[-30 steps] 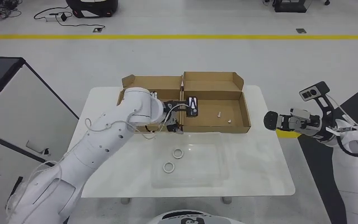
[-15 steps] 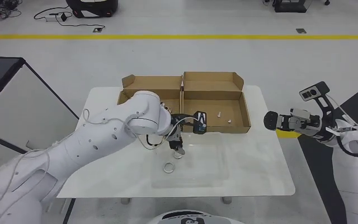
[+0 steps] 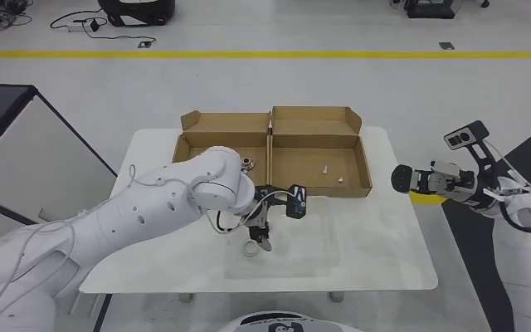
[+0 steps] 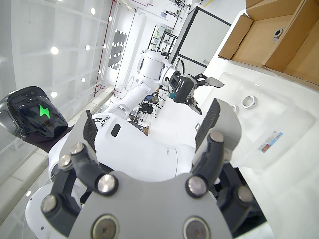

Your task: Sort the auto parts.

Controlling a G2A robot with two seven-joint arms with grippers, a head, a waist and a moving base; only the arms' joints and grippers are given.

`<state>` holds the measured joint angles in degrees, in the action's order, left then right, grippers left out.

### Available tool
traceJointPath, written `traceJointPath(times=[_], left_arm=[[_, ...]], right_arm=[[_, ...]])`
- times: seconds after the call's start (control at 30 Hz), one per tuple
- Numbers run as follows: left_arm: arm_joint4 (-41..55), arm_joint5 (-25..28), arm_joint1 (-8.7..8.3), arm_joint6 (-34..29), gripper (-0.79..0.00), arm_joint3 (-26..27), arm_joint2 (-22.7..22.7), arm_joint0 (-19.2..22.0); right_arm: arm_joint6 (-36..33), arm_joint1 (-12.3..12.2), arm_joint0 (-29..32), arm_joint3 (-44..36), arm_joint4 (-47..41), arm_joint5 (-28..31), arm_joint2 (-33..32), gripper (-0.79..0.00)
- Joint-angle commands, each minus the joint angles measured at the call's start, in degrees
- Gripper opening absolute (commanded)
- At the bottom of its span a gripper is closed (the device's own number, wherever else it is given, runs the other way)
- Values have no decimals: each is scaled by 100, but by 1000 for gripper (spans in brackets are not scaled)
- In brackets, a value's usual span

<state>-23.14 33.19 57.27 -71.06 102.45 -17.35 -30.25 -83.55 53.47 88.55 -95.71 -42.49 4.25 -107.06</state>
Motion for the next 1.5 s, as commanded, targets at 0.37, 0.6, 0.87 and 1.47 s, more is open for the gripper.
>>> traceJointPath(times=[0.37,0.6,0.87,1.47], left_arm=[[-371,10,100,163,0,-238,169,-316],[-549,33,203,308,0,-422,225,-392],[-863,139,335,530,-86,-615,230,-384],[-1414,296,400,800,-329,-931,202,-638]], right_arm=[[0,0,0,0,0,0,0,0],[0,0,0,0,0,0,0,0],[0,0,0,0,0,0,0,0],[0,0,0,0,0,0,0,0]])
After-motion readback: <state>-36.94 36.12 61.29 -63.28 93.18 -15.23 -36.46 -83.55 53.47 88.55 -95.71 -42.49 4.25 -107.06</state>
